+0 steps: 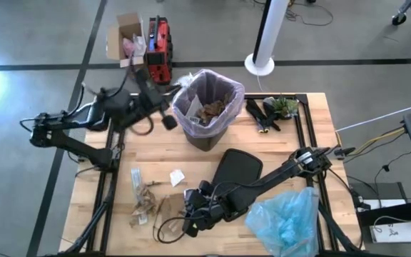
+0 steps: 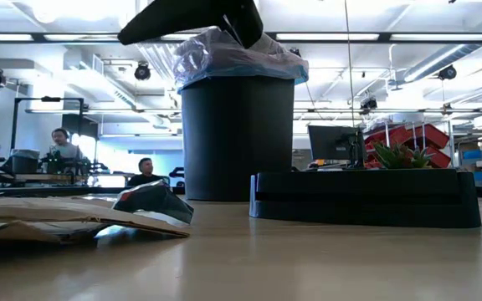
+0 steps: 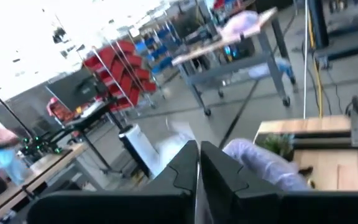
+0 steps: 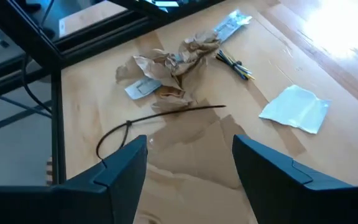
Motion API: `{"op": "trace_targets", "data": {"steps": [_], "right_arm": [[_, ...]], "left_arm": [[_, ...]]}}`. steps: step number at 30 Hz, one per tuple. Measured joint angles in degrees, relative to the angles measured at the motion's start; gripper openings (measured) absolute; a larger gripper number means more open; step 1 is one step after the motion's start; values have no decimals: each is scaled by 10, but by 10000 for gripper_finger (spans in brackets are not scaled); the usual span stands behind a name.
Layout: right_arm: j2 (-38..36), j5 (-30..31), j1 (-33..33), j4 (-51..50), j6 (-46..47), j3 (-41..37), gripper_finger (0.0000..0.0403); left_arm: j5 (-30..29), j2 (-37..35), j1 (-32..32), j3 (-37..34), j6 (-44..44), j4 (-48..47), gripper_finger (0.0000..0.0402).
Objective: Place trash/remove bag and relplace
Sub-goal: Put the white paper into the black trash bin
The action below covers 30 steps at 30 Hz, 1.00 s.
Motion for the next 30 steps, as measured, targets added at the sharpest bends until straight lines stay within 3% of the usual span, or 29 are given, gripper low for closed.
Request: {"op": "trace_targets", "data": {"steps": [8,15,18,25,30], "right_arm": [[0,-1,2,14,6,0,236],[0,-1,8,15,19,0,232],[1,-1,8,15,19,0,237],[2,29,-14,10,-2,-16,266],[2,25,-43,-18,-4,-32,316]], "left_arm": [[39,87,30,122,-42,-127,79],[79,71,1,188,-127,-251,143],[127,32,-19,188,-201,-294,162],[320,-59,-65,142,-391,-354,188],[326,-105,-147,72,-457,-346,187]]}}
